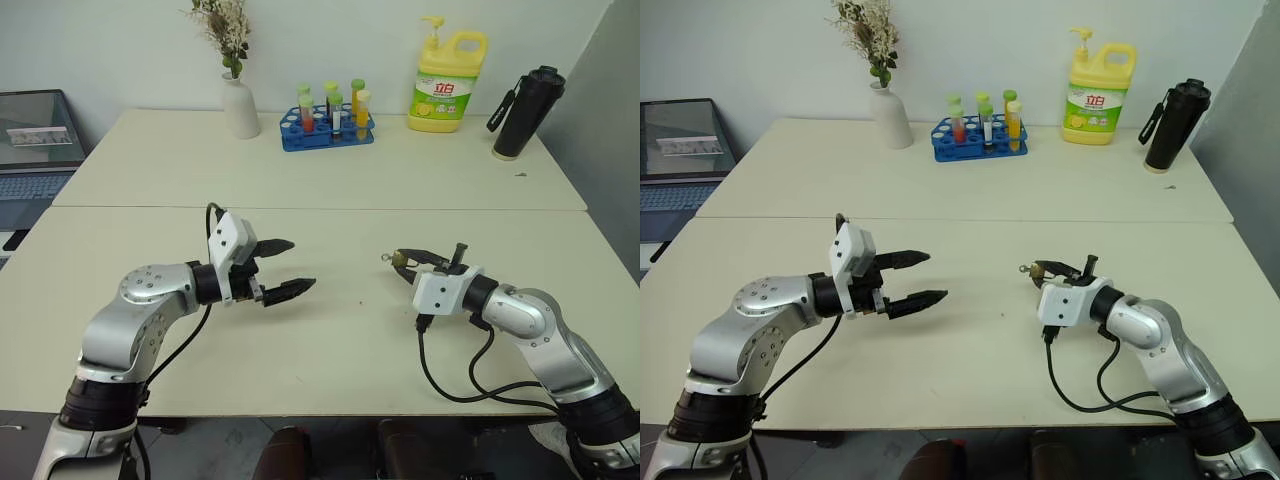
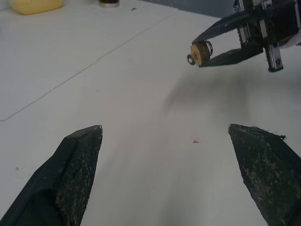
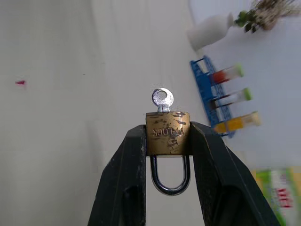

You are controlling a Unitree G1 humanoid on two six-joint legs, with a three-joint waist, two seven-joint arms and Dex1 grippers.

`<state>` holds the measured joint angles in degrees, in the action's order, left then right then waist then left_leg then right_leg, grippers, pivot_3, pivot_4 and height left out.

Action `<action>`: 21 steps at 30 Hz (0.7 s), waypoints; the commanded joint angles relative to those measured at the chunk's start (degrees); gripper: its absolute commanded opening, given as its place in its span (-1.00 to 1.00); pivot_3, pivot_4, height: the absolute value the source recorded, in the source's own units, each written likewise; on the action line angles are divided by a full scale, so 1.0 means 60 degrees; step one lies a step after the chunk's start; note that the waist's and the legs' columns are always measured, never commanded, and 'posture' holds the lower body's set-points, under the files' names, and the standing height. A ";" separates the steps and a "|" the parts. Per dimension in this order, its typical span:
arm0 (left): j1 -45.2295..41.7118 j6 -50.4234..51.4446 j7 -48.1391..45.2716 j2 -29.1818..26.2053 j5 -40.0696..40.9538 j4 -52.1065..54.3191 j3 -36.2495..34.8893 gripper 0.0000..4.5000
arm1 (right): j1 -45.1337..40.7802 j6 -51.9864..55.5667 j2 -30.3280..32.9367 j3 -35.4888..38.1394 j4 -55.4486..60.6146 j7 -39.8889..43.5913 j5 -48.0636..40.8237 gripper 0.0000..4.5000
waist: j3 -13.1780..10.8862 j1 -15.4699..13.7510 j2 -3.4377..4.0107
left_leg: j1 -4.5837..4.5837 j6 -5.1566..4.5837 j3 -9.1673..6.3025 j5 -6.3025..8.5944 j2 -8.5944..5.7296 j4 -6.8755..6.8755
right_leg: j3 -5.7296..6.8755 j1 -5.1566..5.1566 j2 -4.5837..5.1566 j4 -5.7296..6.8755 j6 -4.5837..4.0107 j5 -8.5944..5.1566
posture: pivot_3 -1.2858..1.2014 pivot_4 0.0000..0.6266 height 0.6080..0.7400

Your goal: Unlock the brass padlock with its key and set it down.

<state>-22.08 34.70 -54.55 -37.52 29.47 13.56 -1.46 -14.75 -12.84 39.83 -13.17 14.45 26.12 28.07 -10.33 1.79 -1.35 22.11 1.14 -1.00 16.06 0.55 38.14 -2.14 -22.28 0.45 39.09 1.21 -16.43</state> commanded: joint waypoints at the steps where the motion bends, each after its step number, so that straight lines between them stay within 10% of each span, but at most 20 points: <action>1: -0.0697 0.0379 0.0013 0.0184 0.0185 0.0180 0.0401 1.00 | -0.0230 -0.1170 0.0101 0.0308 -0.0018 -0.1604 0.1361 -0.58 | 0.0001 -0.0008 -0.0002 | 0.0000 0.0005 0.0000 -0.0003 0.0000 0.0000 | 0.0001 0.0001 -0.0001 -0.0001 0.0000 0.0000 | 0.03 -0.52 1.00; 21: -0.3005 0.1118 -0.0707 0.1297 0.0611 -0.1217 0.0932 1.00 | -0.1011 -0.3382 -0.0740 0.0298 -0.0599 -0.2613 0.1345 -0.58 | 0.0000 -0.0018 -0.0004 | -0.0001 0.0050 0.0005 -0.0030 0.0003 0.0009 | -0.0022 0.0004 -0.0022 0.0000 -0.0001 0.0000 | 0.03 -0.52 1.00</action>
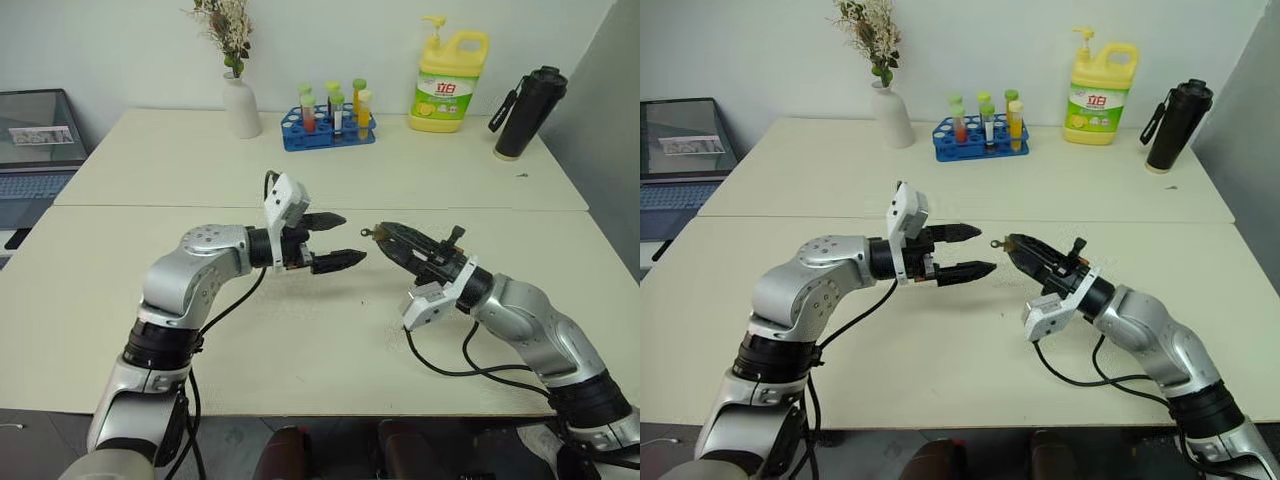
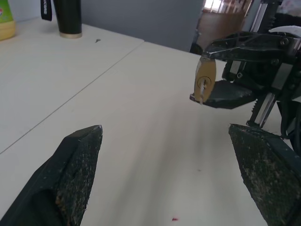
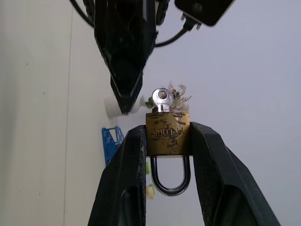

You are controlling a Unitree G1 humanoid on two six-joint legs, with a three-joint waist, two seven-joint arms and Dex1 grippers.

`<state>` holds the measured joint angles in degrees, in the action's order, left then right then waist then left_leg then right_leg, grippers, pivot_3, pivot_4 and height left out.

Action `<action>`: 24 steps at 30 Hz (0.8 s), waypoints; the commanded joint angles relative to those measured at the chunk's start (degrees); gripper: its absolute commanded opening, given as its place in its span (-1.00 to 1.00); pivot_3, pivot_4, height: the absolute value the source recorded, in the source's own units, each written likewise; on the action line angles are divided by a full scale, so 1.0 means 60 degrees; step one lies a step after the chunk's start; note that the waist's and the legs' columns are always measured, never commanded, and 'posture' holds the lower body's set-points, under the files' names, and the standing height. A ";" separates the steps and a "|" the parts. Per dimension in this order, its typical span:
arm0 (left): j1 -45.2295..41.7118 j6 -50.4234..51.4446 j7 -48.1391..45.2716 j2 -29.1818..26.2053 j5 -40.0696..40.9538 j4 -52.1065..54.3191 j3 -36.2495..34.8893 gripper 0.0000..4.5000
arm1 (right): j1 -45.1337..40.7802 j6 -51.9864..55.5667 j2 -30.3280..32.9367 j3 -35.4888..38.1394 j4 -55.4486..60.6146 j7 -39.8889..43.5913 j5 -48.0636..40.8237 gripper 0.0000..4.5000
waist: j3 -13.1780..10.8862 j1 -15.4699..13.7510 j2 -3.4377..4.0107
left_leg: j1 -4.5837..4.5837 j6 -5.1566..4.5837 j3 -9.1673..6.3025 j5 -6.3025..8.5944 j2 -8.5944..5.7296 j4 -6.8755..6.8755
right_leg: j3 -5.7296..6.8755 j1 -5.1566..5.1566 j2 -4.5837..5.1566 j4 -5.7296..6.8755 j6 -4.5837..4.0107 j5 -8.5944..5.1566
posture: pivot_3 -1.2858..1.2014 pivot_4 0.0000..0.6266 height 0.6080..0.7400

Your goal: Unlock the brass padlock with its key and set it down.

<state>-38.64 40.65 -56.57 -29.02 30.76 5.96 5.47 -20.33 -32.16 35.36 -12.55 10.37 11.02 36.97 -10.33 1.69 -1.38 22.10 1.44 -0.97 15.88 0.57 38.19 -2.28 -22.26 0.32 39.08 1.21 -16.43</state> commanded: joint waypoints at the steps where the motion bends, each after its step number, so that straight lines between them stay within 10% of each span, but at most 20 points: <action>1: -0.0293 0.0243 -0.0433 -0.0133 0.0516 0.0041 -0.0276 1.00 | -0.0073 -0.0202 0.0001 0.0191 0.0040 -0.0108 -0.0110 -0.58 | 0.0000 -0.0001 0.0000 | 0.0000 0.0000 0.0001 0.0000 0.0001 -0.0001 | -0.0002 -0.0001 0.0000 -0.0001 0.0000 0.0000 | 0.03 -0.52 1.00; 15: -0.0581 0.0346 -0.0725 -0.0330 0.0748 -0.0263 -0.0360 1.00 | -0.0049 -0.0387 0.0037 0.0218 -0.0159 -0.0021 -0.0140 -0.58 | 0.0000 0.0003 0.0000 | 0.0000 0.0001 0.0001 -0.0001 0.0002 0.0000 | -0.0003 -0.0001 -0.0001 0.0001 0.0000 0.0000 | 0.03 -0.52 1.00; 24: -0.0587 0.0287 -0.0799 -0.0198 0.0751 -0.0290 -0.0244 -0.10 | -0.0062 -0.0399 -0.0004 0.0199 -0.0103 0.0044 -0.0194 -0.58 | 0.0000 0.0000 0.0000 | 0.0000 0.0001 0.0001 -0.0001 0.0002 0.0001 | -0.0003 -0.0001 -0.0001 0.0001 0.0000 0.0000 | 0.03 -0.52 1.00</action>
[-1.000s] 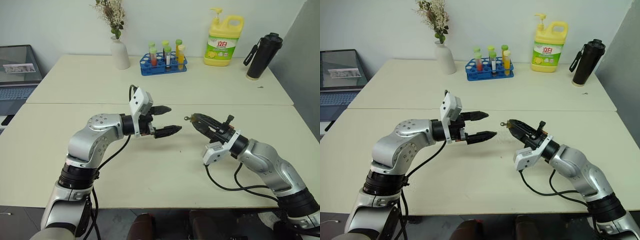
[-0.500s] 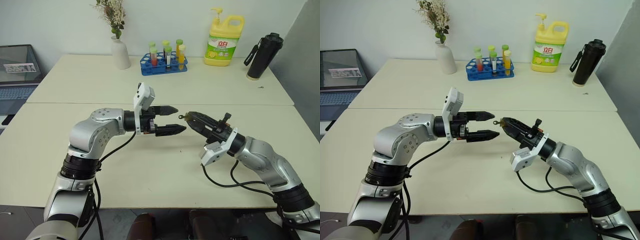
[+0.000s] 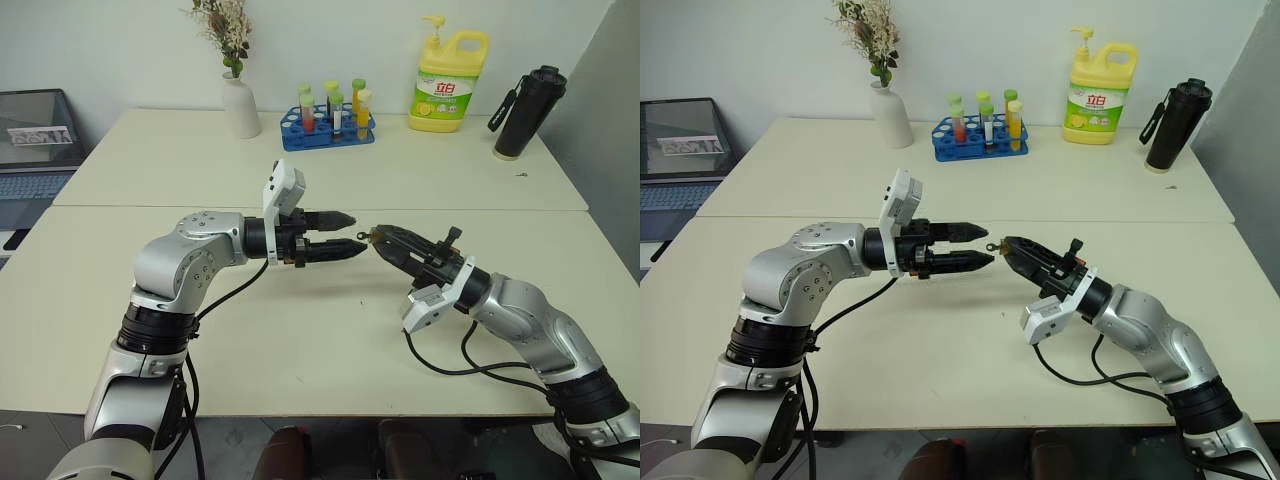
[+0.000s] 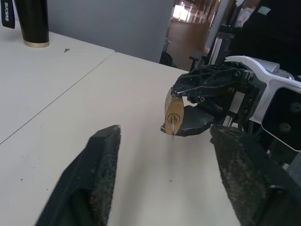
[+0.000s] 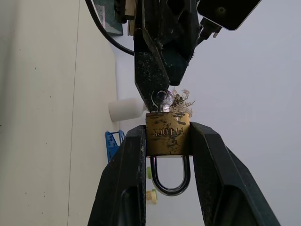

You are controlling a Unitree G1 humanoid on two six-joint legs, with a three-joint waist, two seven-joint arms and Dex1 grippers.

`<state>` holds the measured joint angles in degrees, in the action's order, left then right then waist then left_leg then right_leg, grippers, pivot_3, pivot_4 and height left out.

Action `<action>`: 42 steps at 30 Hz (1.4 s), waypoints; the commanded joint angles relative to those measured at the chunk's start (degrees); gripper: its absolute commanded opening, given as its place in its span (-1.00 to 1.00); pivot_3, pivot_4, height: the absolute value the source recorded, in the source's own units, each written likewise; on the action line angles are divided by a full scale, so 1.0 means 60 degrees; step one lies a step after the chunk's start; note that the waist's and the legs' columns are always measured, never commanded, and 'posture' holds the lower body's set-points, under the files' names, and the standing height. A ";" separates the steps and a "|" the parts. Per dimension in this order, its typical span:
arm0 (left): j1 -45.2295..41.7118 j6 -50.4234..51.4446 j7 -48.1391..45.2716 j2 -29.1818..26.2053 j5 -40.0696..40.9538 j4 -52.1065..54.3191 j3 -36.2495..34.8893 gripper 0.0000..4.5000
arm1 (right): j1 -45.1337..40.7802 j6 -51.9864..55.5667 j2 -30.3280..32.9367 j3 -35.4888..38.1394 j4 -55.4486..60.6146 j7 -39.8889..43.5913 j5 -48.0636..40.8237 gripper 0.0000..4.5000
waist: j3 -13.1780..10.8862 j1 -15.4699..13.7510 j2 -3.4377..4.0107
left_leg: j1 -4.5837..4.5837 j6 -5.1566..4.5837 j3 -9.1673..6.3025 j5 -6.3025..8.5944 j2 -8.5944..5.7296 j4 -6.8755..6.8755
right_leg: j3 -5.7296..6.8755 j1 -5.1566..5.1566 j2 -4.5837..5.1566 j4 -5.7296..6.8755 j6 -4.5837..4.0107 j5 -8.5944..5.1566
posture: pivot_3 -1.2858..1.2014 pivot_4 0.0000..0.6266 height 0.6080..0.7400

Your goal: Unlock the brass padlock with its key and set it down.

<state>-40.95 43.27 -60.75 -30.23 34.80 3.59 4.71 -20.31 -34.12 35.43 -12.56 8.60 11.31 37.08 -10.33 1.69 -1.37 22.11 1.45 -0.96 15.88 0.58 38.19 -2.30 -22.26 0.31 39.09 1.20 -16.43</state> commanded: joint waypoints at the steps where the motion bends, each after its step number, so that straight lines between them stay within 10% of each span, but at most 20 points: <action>1: -0.0196 -0.0180 -0.0108 0.0016 0.0046 0.0071 -0.0105 -0.24 | -0.0066 -0.0080 -0.0016 0.0194 0.0205 0.0012 -0.0227 -0.58 | 0.0000 0.0000 0.0000 | 0.0000 0.0000 0.0000 0.0000 0.0000 0.0000 | 0.0000 0.0000 0.0000 0.0000 0.0000 0.0000 | 0.03 -0.52 1.00; 7: -0.0162 -0.0350 -0.0171 0.0059 -0.0085 -0.0024 -0.0018 -1.00 | -0.0095 -0.0135 -0.0044 0.0178 0.0235 0.0132 -0.0333 -0.58 | 0.0000 0.0000 0.0000 | 0.0000 0.0000 0.0000 0.0000 0.0000 0.0000 | 0.0001 0.0000 0.0000 0.0000 0.0000 0.0000 | 0.03 -0.52 1.00; 42: 0.0615 -0.2148 -0.0548 0.0187 -0.0775 0.0309 0.0224 -1.00 | -0.0259 -0.0308 -0.0073 0.0205 0.0108 0.0451 -0.0678 -0.58 | 0.0000 -0.0002 0.0000 | 0.0000 -0.0004 0.0001 0.0002 0.0000 0.0001 | -0.0001 0.0000 0.0000 0.0001 0.0000 0.0000 | 0.03 -0.52 1.00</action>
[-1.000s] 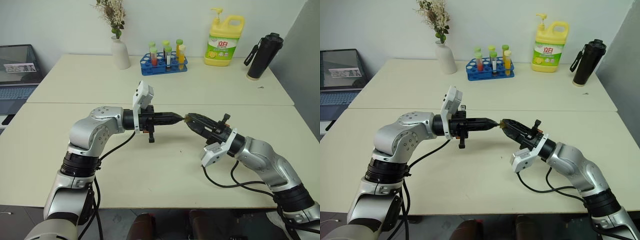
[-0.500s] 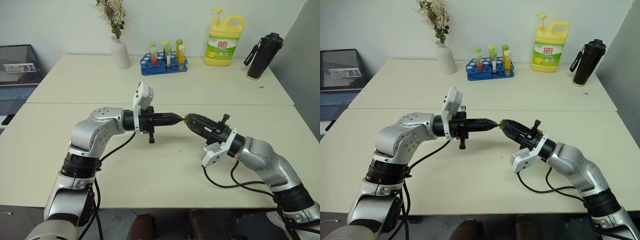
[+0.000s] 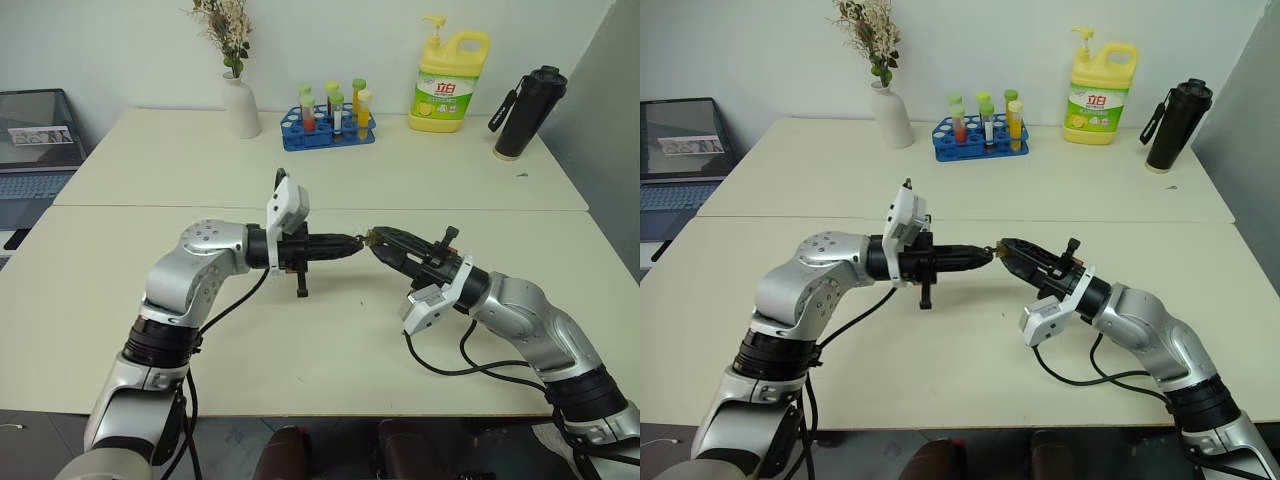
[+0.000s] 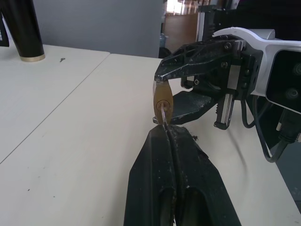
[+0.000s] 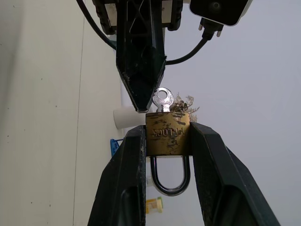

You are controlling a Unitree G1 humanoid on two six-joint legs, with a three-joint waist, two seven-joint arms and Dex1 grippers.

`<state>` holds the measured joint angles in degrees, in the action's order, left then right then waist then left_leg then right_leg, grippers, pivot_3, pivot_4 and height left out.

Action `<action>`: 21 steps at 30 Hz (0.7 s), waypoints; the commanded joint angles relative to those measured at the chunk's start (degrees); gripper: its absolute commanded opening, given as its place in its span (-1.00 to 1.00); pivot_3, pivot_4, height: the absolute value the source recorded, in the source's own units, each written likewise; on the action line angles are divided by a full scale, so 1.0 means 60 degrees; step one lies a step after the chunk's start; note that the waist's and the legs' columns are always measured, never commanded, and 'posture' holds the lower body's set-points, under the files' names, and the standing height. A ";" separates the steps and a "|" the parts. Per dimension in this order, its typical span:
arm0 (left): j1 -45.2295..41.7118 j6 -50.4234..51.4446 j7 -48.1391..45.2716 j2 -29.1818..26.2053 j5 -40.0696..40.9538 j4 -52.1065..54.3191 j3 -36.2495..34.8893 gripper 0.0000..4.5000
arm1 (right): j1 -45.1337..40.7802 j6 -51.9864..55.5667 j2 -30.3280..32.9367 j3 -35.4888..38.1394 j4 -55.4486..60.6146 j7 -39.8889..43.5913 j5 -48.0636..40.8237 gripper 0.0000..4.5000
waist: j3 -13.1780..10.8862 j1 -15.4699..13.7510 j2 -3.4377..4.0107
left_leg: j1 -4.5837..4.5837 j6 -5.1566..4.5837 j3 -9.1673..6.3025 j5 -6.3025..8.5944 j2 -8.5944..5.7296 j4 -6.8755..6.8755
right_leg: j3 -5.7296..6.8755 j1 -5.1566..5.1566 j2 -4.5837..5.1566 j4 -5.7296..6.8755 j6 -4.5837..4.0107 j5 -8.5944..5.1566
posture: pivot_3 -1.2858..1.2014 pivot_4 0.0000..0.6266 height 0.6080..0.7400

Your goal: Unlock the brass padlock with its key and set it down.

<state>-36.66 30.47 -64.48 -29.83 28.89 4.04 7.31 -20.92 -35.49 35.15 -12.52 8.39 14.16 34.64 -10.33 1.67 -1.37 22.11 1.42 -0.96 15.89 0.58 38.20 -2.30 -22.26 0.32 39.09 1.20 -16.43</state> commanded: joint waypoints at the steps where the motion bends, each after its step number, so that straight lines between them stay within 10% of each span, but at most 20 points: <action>1: -0.0115 0.0129 0.0137 0.0172 0.0335 0.0224 -0.0294 -1.00 | -0.0155 -0.0085 -0.0027 0.0201 0.0138 -0.0023 -0.0274 -0.58 | 0.0000 0.0000 0.0000 | 0.0000 -0.0001 0.0001 0.0000 0.0000 0.0000 | -0.0001 0.0000 0.0000 0.0000 0.0000 0.0000 | 0.03 -0.52 1.00; 5: -0.0175 0.0642 0.0184 0.0139 0.0607 0.0133 -0.0515 -1.00 | -0.0153 -0.0075 -0.0033 0.0198 0.0124 0.0006 -0.0306 -0.58 | 0.0000 0.0003 0.0000 | 0.0000 -0.0002 0.0000 0.0001 0.0001 0.0000 | 0.0000 0.0000 0.0000 0.0001 0.0000 0.0000 | 0.03 -0.52 1.00; 14: -0.0152 0.1097 -0.0058 -0.0424 0.0591 -0.0214 -0.0427 0.06 | -0.0120 -0.0084 -0.0019 0.0209 0.0070 0.0095 -0.0394 -0.58 | 0.0000 0.0002 0.0000 | -0.0001 -0.0001 0.0000 0.0001 0.0000 0.0001 | 0.0000 0.0000 -0.0002 0.0001 0.0000 0.0000 | 0.03 -0.52 1.00; 21: -0.0546 0.2490 0.0357 -0.0095 0.1614 -0.0236 -0.0991 0.09 | -0.0127 -0.0137 -0.0006 0.0175 0.0057 0.0151 -0.0429 -0.58 | 0.0000 0.0003 0.0000 | 0.0000 -0.0002 -0.0004 0.0001 0.0003 0.0003 | 0.0003 0.0000 -0.0003 0.0005 0.0000 0.0000 | 0.03 -0.52 1.00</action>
<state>-38.31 44.61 -62.89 -30.88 36.69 1.65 3.72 -20.98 -35.69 35.10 -12.41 7.69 15.07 33.42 -10.33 1.69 -1.37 22.10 1.41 -0.97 15.89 0.59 38.22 -2.29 -22.26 0.30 39.12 1.20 -16.43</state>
